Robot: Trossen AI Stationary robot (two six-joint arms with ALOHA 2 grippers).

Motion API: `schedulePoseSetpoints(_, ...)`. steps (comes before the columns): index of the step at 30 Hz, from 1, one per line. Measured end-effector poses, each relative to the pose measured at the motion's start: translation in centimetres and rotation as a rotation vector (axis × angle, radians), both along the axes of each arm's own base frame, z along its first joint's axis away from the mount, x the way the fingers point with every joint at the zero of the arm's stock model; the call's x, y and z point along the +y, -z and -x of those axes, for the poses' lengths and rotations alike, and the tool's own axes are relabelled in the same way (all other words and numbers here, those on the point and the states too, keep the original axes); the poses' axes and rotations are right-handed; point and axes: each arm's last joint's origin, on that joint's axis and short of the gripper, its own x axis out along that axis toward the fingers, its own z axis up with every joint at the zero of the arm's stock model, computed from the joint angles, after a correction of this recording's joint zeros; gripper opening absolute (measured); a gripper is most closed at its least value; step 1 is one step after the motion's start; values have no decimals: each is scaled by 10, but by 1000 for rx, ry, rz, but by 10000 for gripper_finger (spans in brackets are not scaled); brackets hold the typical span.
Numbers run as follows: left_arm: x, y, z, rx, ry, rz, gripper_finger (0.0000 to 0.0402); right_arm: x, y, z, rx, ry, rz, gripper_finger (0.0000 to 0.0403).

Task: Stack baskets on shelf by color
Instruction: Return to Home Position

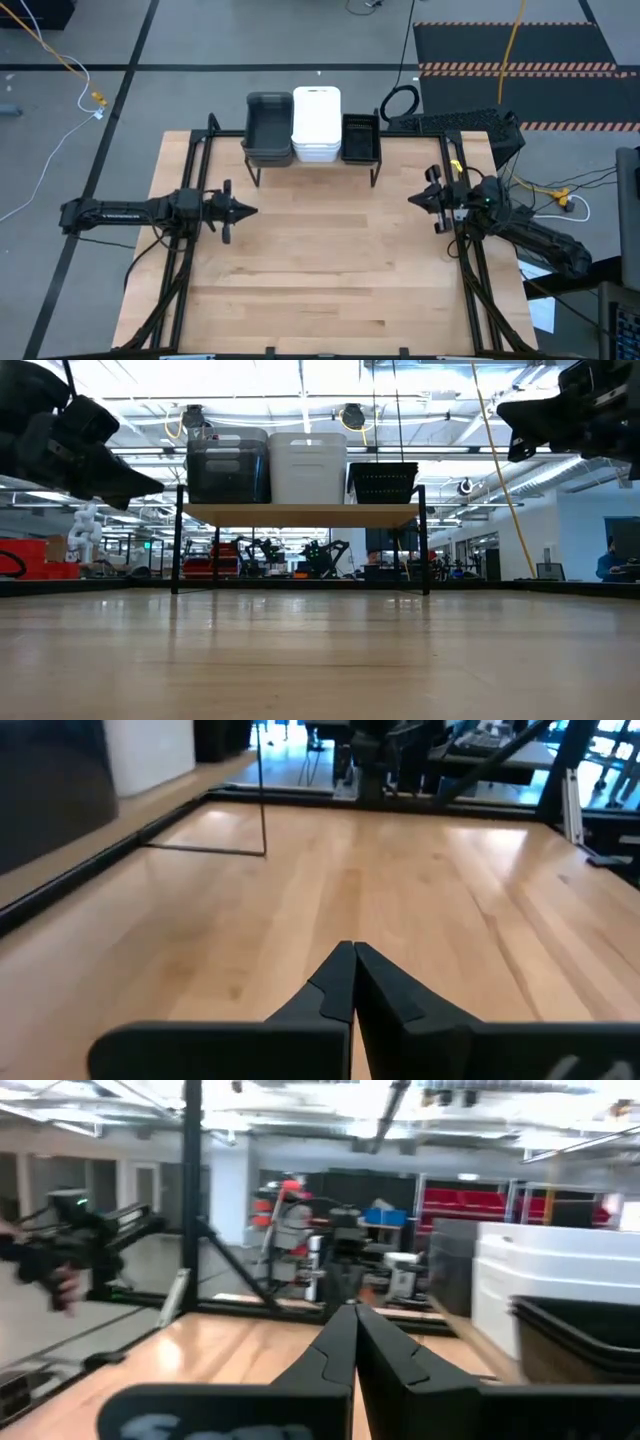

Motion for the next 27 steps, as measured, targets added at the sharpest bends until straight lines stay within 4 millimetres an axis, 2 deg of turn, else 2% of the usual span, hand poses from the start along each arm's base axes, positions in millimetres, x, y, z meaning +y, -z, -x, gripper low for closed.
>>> schedulePoseSetpoints(5, -2, 0, 0, 5, 29, -43, 3, 3, -4, -1, -45, 22, 6, 0)
schedulePoseSetpoints(7, -2, -7, -1, -70, 25, -24, 6, 4, -10, 1, -108, 19, 30, 0)
schedulePoseSetpoints(9, -3, -18, -1, -191, 33, 16, 7, 9, -18, 4, -174, -59, 36, 0)
schedulePoseSetpoints(11, -6, -23, 1, -242, 74, 7, 3, 12, -20, 6, -188, -133, 57, 0)
schedulePoseSetpoints(15, -9, -13, 4, -141, 86, -24, 6, 10, -13, 4, -132, -80, 133, 0)
schedulePoseSetpoints(18, -11, -13, 5, -140, 97, -21, 4, 6, 2, 0, -4, -2, 163, 0)
schedulePoseSetpoints(21, -14, -16, 5, -174, 134, -29, 3, 4, 13, -2, 94, 14, 158, 0)
schedulePoseSetpoints(27, -23, -17, 6, -188, 269, 1, 23, 5, 14, -3, 112, -23, 45, 0)
